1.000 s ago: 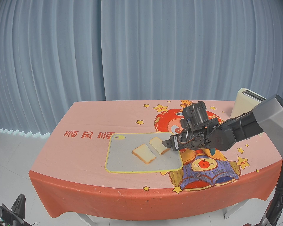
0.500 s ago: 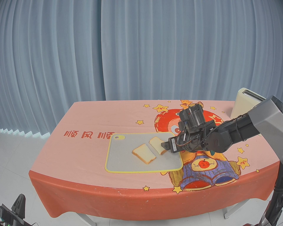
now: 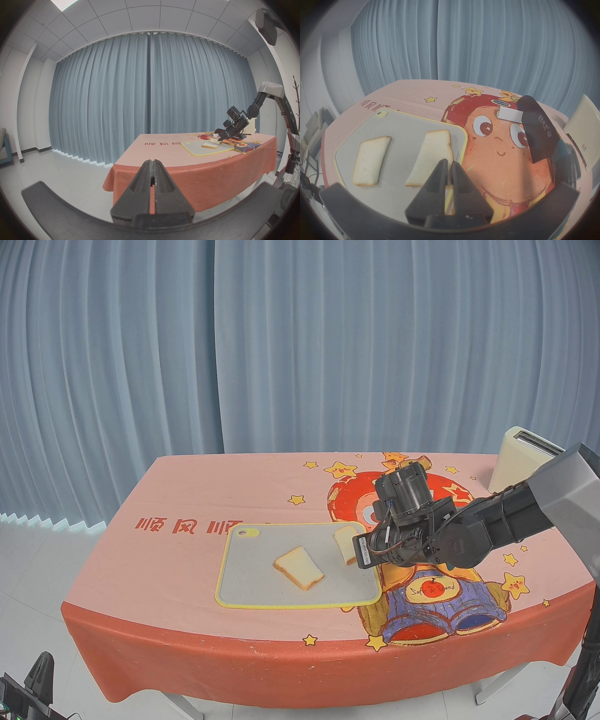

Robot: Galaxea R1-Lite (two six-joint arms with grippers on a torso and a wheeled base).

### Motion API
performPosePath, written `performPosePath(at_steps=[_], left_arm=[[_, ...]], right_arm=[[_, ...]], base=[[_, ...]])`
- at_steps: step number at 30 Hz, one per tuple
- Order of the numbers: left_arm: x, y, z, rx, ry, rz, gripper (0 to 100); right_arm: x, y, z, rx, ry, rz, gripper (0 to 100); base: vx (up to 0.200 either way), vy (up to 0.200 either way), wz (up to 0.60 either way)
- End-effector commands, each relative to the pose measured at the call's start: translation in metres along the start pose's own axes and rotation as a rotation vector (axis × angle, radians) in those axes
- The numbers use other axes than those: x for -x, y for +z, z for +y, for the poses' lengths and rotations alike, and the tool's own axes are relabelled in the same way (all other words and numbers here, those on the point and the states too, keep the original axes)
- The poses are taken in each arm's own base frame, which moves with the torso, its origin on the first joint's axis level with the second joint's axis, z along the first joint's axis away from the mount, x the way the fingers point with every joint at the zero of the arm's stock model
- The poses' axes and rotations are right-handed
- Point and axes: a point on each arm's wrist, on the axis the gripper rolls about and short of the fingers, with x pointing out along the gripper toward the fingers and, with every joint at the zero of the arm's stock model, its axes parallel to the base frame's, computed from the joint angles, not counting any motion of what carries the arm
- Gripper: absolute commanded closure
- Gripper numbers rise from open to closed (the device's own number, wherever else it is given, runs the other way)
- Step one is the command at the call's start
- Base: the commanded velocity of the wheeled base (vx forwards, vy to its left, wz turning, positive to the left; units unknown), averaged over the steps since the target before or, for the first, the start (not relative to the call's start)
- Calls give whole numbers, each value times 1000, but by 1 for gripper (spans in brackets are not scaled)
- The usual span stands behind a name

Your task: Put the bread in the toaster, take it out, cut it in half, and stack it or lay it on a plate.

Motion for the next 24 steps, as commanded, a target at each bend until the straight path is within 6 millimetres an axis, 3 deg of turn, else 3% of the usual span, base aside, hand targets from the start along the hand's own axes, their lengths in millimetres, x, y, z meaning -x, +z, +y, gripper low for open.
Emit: performPosePath(at_steps=[1,11,24], left_arm=[[-1,-5,0,0,0,17,100],[-1,-5,0,0,0,19,100],[-1,-5,0,0,1,17,100]], right_arm=[[4,2,1,0,5,-11,100],[28,4,-4,-19,4,-35,100],[44,7,-5,-27,0,-70,100]], base=[[0,0,0],[0,0,0],[0,0,0]])
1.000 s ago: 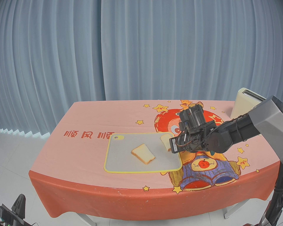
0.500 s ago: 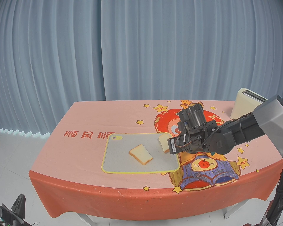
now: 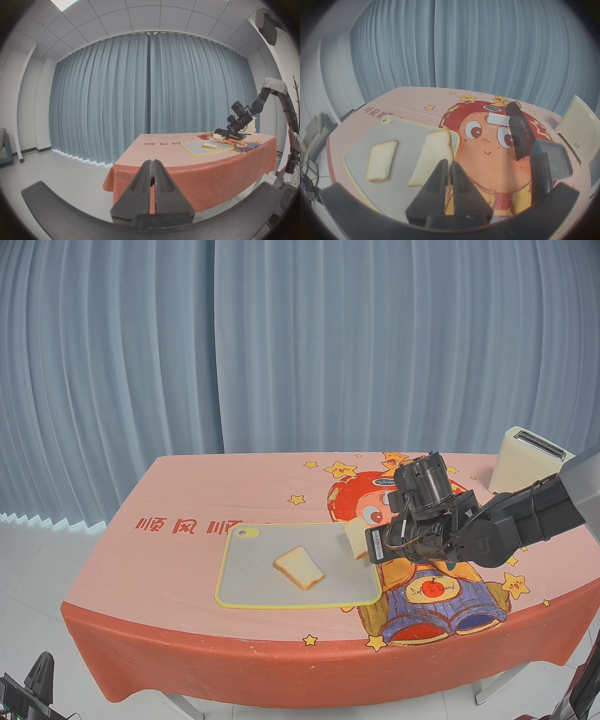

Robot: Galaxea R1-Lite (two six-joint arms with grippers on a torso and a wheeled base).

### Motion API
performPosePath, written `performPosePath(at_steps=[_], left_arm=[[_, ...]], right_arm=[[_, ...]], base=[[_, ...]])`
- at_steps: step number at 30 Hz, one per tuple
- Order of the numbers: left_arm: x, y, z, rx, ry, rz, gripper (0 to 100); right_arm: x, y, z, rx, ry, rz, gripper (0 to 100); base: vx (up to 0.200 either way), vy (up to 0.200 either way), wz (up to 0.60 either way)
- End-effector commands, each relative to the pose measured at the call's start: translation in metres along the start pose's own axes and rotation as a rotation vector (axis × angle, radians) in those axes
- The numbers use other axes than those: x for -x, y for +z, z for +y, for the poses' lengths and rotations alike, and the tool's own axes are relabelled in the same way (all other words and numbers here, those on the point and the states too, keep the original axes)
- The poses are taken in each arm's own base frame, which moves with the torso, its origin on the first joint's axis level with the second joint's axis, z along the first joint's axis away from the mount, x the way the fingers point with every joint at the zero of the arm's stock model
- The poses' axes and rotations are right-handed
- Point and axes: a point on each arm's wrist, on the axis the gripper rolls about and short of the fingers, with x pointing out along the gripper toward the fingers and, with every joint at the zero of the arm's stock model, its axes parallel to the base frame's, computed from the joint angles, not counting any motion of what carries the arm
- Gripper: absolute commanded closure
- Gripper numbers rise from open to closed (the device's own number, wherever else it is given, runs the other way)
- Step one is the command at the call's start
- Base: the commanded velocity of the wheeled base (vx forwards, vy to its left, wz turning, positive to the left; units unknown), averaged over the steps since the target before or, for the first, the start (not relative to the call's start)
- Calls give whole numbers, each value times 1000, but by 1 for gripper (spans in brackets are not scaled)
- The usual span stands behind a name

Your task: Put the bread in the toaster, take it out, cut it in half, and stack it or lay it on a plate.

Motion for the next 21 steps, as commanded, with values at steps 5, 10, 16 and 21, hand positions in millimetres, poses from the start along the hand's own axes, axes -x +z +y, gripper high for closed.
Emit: performPosePath(at_steps=[5,10,16,21], left_arm=[[-1,-5,0,0,0,17,100],[-1,-5,0,0,0,19,100],[-1,-5,0,0,0,19,100],[-1,-5,0,0,1,19,100]], right_arm=[[30,2,0,-6,20,-39,100],[56,5,-4,-14,31,-78,100],[71,-4,-13,-19,16,-75,100],[87,-9,-16,-27,2,-123,100]], base=[[0,0,0],[0,0,0],[0,0,0],[0,0,0]])
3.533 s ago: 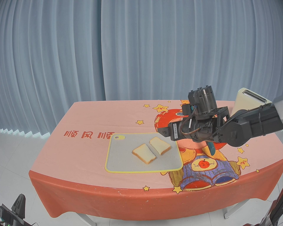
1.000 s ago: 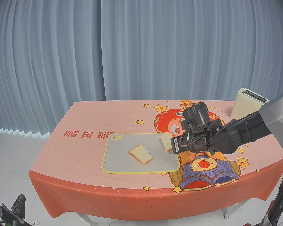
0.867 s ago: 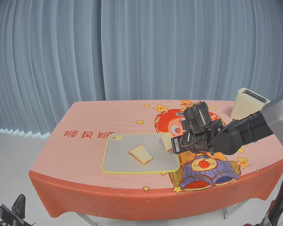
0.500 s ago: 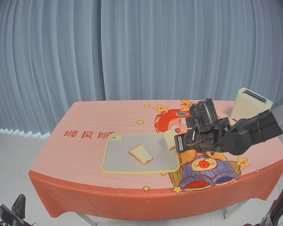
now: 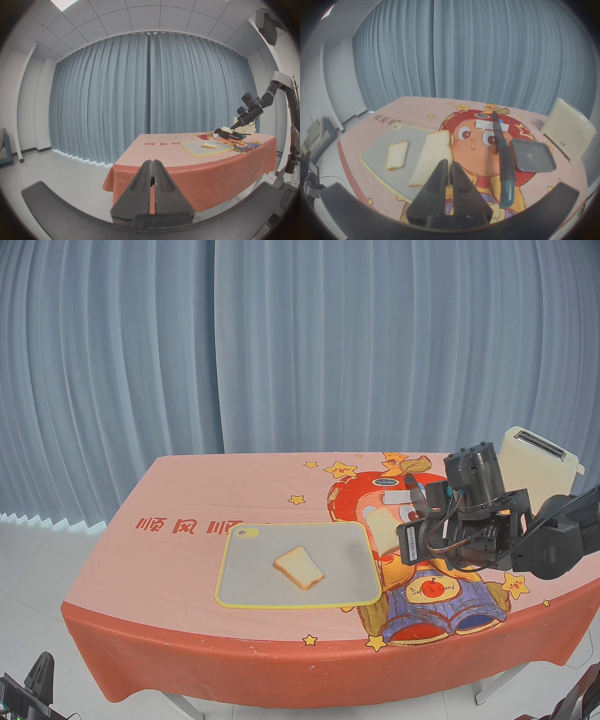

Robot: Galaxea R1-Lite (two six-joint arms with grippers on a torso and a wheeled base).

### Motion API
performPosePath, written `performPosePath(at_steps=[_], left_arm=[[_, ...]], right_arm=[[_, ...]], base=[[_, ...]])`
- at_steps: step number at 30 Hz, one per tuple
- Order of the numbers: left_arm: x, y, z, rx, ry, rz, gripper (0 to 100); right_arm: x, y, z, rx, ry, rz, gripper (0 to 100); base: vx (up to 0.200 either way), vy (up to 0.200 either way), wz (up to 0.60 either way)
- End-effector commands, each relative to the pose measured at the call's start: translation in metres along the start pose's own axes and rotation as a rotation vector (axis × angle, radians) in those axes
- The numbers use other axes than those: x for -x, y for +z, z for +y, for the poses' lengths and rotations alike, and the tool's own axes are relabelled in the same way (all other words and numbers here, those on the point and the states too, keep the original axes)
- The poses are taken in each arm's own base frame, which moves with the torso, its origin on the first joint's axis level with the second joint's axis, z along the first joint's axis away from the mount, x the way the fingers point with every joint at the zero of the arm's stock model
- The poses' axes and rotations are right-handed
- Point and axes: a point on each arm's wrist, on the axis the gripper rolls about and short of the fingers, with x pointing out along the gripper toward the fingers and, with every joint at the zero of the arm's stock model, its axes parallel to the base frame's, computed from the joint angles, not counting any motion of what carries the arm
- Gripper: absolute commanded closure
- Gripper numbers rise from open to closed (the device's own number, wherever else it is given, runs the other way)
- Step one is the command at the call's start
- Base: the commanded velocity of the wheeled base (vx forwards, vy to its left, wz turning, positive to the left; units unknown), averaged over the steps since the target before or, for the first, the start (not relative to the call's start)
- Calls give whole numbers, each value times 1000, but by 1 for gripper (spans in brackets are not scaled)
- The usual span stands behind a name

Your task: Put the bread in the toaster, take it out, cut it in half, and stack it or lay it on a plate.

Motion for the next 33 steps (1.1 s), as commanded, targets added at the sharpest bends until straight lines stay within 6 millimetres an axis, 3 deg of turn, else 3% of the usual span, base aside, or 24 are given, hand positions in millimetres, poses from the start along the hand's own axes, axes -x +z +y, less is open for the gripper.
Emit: performPosePath(at_steps=[1,14,24,33], left_arm=[[-1,-5,0,0,0,17,100],[-1,-5,0,0,2,19,100],[-1,-5,0,0,0,19,100],[-1,-5,0,0,2,19,100]], right_arm=[[24,0,-5,-11,5,-59,100],[55,-6,-26,-45,-17,-112,100],[74,-35,-36,-46,-22,-98,100],[73,-55,-50,-95,-40,-205,100]], base=[[0,0,0],[0,0,0],[0,0,0],[0,0,0]])
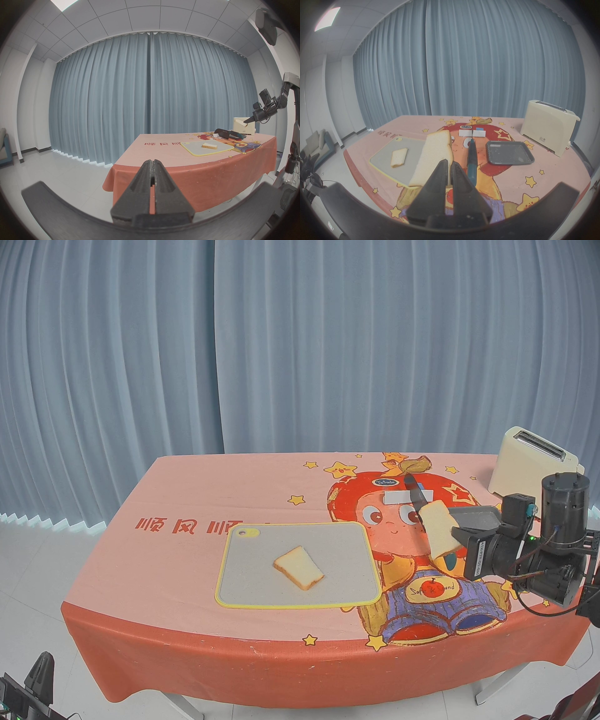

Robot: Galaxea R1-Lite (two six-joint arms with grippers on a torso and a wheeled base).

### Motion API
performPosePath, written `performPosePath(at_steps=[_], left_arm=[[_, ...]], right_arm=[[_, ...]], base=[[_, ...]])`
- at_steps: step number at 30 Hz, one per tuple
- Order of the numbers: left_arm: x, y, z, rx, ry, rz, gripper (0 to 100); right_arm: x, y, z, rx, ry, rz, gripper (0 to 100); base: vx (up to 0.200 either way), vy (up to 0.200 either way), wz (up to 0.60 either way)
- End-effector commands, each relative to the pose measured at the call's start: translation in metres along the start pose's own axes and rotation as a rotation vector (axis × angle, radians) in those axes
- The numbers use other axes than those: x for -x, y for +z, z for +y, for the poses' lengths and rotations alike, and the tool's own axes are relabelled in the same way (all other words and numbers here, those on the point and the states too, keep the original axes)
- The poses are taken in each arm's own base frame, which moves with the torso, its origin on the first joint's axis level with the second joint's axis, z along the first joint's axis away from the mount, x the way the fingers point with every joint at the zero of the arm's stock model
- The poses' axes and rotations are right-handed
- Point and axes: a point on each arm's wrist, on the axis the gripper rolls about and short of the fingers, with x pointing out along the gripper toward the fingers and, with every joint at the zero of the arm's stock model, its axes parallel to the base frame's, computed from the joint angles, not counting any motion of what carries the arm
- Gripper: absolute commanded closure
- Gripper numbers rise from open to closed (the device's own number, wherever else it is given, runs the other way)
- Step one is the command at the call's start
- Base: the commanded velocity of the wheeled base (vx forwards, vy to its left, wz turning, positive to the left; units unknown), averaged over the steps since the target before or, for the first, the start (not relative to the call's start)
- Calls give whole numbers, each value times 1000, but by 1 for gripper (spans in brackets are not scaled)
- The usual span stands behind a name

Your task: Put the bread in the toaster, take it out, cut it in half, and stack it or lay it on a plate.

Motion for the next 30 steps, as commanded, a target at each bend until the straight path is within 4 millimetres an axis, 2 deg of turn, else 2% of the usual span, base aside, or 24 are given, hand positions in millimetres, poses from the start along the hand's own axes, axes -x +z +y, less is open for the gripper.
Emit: performPosePath(at_steps=[1,5,13,20,30], left_arm=[[-1,-5,0,0,0,17,100],[-1,-5,0,0,1,17,100],[-1,-5,0,0,1,17,100],[-1,-5,0,0,3,17,100],[-1,-5,0,0,1,19,100]], right_arm=[[3,-14,-12,-13,-26,-13,100],[1,-11,-20,-25,-55,-25,100],[-4,9,-56,-79,-149,-83,100],[-9,14,-77,-110,-114,-82,100],[-32,41,-102,-74,6,-114,100]], base=[[0,0,0],[0,0,0],[0,0,0],[0,0,0],[0,0,0]])
